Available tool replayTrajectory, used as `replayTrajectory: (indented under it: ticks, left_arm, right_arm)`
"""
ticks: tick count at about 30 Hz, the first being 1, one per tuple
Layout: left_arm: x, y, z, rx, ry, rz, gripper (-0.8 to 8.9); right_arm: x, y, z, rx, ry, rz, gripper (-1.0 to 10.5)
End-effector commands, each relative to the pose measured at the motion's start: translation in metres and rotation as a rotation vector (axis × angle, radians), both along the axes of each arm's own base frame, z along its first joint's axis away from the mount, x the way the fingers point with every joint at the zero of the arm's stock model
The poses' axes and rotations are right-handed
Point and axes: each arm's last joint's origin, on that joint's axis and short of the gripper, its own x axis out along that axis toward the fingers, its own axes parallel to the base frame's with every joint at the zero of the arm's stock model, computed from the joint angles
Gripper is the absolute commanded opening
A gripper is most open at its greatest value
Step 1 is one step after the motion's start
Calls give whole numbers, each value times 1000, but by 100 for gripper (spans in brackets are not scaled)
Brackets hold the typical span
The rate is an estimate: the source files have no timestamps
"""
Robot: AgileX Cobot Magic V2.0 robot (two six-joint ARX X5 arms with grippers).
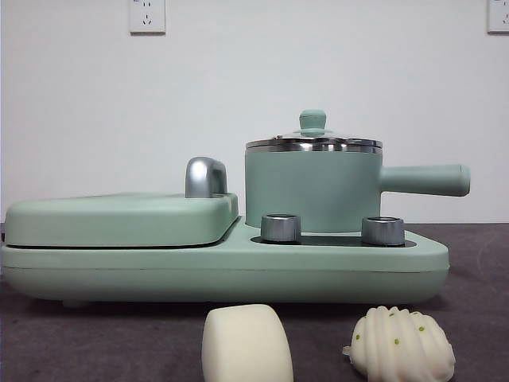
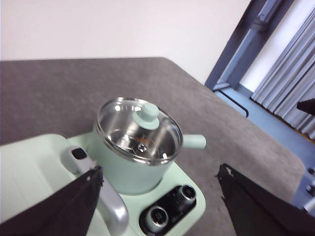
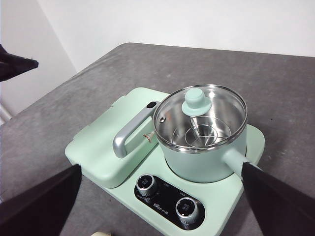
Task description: Put the buns in a small steamer
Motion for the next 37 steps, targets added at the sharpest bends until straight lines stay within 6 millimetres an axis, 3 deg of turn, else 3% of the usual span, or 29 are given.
replayTrajectory:
  ticks: [1, 6, 16, 19, 26, 37]
  left_arm:
    - [9, -8, 9, 12, 14, -30, 388]
    - [34, -29, 25, 83, 60, -86, 388]
    - [107, -91, 60, 196, 120, -153, 415]
    - [126, -111, 62, 217, 107, -144, 505]
    - [156, -153, 43, 308, 123, -130, 532]
    - [181, -188, -4, 466, 213, -72, 531]
  right_arm:
    - [0, 0, 5, 5, -16, 2, 519]
    - [0, 0, 5, 12, -10, 0, 519]
    - [0, 0, 5, 15, -8, -1, 519]
    - [0, 0, 5, 15, -7, -1, 519]
    - [0, 0, 5, 16, -6, -1, 519]
    - [0, 0, 5, 16, -5, -2, 519]
